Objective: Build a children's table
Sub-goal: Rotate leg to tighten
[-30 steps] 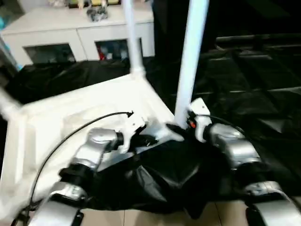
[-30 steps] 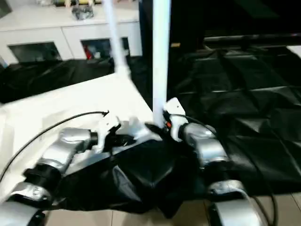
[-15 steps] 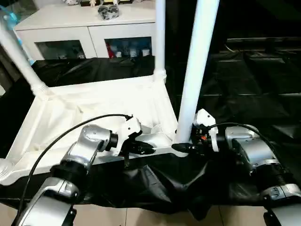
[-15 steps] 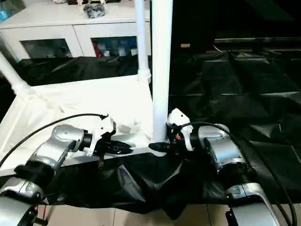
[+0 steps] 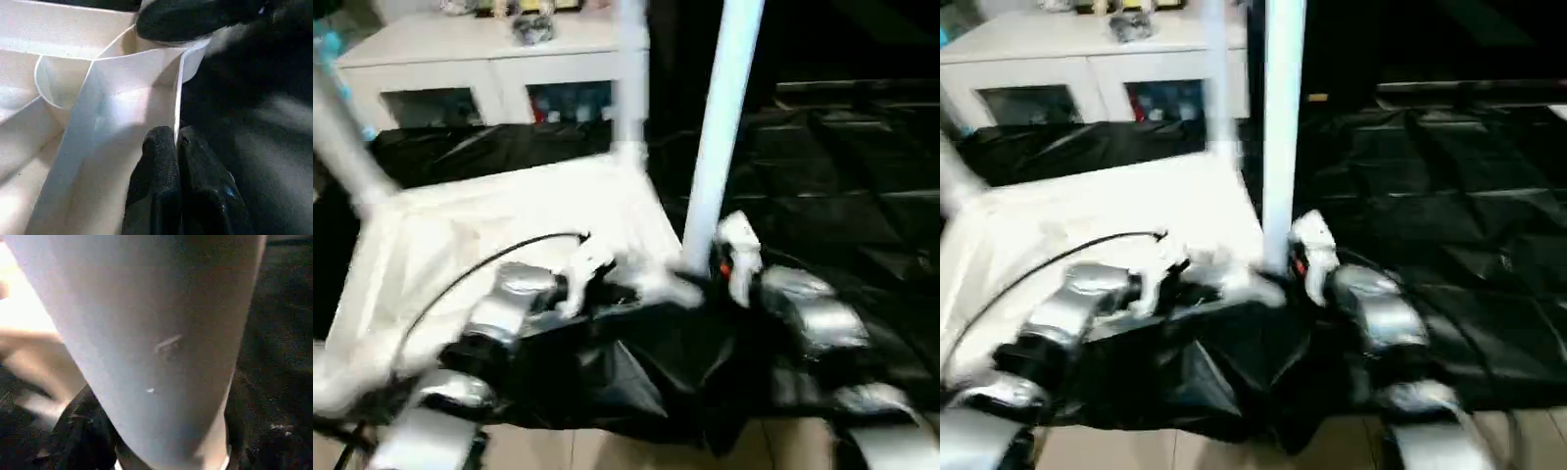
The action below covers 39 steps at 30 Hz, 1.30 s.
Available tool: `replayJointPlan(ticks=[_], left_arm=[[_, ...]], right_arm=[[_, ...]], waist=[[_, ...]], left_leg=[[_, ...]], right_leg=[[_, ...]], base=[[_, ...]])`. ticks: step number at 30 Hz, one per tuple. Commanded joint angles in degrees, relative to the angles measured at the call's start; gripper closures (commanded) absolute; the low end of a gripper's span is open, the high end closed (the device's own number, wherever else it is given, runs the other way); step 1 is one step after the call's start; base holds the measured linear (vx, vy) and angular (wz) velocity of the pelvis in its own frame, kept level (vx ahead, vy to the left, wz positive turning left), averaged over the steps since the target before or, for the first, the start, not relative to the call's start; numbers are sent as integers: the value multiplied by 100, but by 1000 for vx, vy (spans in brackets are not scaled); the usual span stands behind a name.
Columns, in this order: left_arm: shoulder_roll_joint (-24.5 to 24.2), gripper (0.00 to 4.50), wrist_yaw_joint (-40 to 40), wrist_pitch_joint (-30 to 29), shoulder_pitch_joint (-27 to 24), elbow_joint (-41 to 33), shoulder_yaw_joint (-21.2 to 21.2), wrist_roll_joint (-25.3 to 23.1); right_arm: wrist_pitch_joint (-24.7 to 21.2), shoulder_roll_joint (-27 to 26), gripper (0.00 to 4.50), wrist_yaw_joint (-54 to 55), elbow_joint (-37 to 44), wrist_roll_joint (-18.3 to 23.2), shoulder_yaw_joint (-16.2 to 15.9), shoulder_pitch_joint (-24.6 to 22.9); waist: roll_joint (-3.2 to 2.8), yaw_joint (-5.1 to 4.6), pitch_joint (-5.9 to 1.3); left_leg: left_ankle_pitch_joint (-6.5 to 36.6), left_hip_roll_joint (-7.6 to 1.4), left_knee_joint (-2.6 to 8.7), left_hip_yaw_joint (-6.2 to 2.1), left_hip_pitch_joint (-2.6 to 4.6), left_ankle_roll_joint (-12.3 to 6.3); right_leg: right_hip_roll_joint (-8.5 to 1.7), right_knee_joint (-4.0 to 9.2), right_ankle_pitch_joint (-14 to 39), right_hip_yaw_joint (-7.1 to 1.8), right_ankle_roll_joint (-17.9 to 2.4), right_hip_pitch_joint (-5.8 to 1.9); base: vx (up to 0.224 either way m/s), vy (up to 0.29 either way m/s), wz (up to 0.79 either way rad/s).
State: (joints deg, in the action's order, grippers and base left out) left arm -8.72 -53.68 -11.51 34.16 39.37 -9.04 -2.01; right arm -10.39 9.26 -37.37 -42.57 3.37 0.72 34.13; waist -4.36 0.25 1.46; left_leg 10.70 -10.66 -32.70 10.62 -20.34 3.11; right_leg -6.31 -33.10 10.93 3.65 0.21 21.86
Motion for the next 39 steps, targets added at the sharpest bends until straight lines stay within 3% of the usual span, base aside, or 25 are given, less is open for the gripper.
replayJointPlan(ticks=[1,2,5,6,8,9,10,12,14,17,18,22,23,24,26,28,30,33,36,38,39], left_arm=[[496,450,618,-154,179,-210,-19,129],[560,450,715,-182,166,-236,-14,118],[702,450,855,-277,104,-378,-54,99],[742,450,859,-307,78,-438,-92,95],[734,450,794,-254,33,-477,-167,36],[734,450,794,-254,33,-477,-167,36],[671,450,759,-144,44,-423,-199,-10],[616,450,714,-67,66,-367,-216,-28],[519,450,616,76,96,-313,-249,-52],[434,450,541,110,110,-275,-238,-50],[408,450,524,110,112,-265,-230,-47],[313,450,421,170,69,-236,-247,-85],[285,450,364,236,41,-229,-262,-82],[285,450,364,236,41,-229,-262,-82],[241,450,187,321,2,-253,-311,-51],[225,450,108,334,-15,-272,-328,-30],[175,450,-45,373,-39,-315,-381,-12],[119,450,-177,406,-46,-341,-434,-1],[53,450,-370,454,-62,-398,-468,49],[35,450,-464,474,-75,-442,-481,83],[14,450,-557,482,-90,-483,-497,113]], right_arm=[[-189,-590,196,405,-585,-140,-353,-131],[-171,-656,196,568,-656,-156,-318,-100],[-21,-788,196,743,-779,-286,-360,-47],[29,-826,161,720,-814,-294,-366,-31],[16,-848,161,664,-889,-106,-192,39],[16,-848,161,664,-889,-106,-192,39],[28,-782,137,614,-854,-79,-176,48],[112,-677,119,610,-786,-182,-259,24],[219,-406,115,451,-550,-311,-390,-70],[118,64,115,-241,103,-176,-457,-365],[103,257,115,-508,362,-128,-483,-490],[-151,1097,115,-1485,1339,318,-250,-997],[-304,1497,115,-1950,1738,559,-144,-1241],[-304,1497,115,-1950,1738,559,-144,-1241],[-302,1815,115,-2248,1933,669,-80,-1427],[-214,1894,115,-2270,1930,657,-45,-1463],[-306,1946,115,-2277,1897,708,33,-1447],[-565,1970,78,-2429,2023,860,36,-1449],[-745,1960,53,-2572,2361,1008,-69,-1467],[-684,1896,35,-2393,2289,953,-34,-1370],[-632,1856,23,-2267,2212,917,-4,-1294]], waist=[[167,-38,-214],[126,-25,-216],[122,-21,-227],[132,-10,-244],[61,-15,-238],[84,-21,-248],[50,-21,-244],[66,-27,-242],[73,-18,-239],[82,3,-248],[90,43,-261],[101,145,-282],[111,161,-265],[121,176,-261],[99,162,-237],[124,153,-251],[103,153,-261],[96,159,-283],[101,212,-332],[132,228,-366],[117,233,-367]], left_leg=[[1956,-194,453,-91,0,-65],[1894,-188,447,-90,3,-128],[1758,-192,435,-73,-11,-214],[1648,-187,423,-67,-18,-268],[1607,-185,420,-65,-30,-324],[1562,-183,416,-64,-35,-350],[1536,-185,418,-65,-38,-359],[1614,-188,418,-58,-26,-339],[1713,-190,420,-56,-20,-321],[1636,-196,405,-45,-6,-367],[1413,-201,383,-36,-23,-482],[1019,-210,326,-20,-53,-747],[989,-195,325,-24,-83,-826],[1051,-202,318,-14,-78,-848],[1276,-199,336,-18,-83,-764],[1270,-202,334,-30,-73,-682],[1066,-197,321,-32,-89,-727],[847,-201,293,-31,-90,-816],[262,-202,220,-35,-118,-1130],[39,-202,185,-39,-129,-1223],[-118,-196,156,-30,-140,-1307]], right_leg=[[-208,473,2221,-161,-1076,-149],[-208,472,2143,-163,-1085,-140],[-207,462,1941,-166,-1120,-141],[-205,444,1777,-163,-1154,-162],[-202,440,1654,-157,-1199,-165],[-193,434,1560,-151,-1216,-176],[-189,427,1483,-148,-1242,-180],[-184,436,1490,-144,-1252,-173],[-182,446,1590,-144,-1204,-175],[-178,442,1446,-156,-1225,-173],[-164,403,1087,-156,-1284,-196],[-171,357,629,-150,-1362,-234],[-163,369,674,-127,-1355,-263],[-171,388,780,-130,-1322,-256],[-180,451,1389,-113,-1243,-230],[-188,452,1576,-122,-1204,-221],[-178,424,1349,-120,-1245,-217],[-173,377,966,-115,-1343,-224],[-168,262,122,-104,-1483,-238],[-178,206,-114,-105,-1537,-230],[-171,199,-219,-102,-1576,-195]], base=[[0,0,0],[0,0,0],[0,0,0],[0,0,0],[0,0,0],[0,0,0],[0,0,0],[0,0,0],[0,0,0],[0,0,0],[0,0,0],[0,0,0],[0,0,0],[0,0,0],[0,0,0],[0,0,0],[0,0,0],[0,0,0],[0,0,0],[0,0,0],[0,0,0]])
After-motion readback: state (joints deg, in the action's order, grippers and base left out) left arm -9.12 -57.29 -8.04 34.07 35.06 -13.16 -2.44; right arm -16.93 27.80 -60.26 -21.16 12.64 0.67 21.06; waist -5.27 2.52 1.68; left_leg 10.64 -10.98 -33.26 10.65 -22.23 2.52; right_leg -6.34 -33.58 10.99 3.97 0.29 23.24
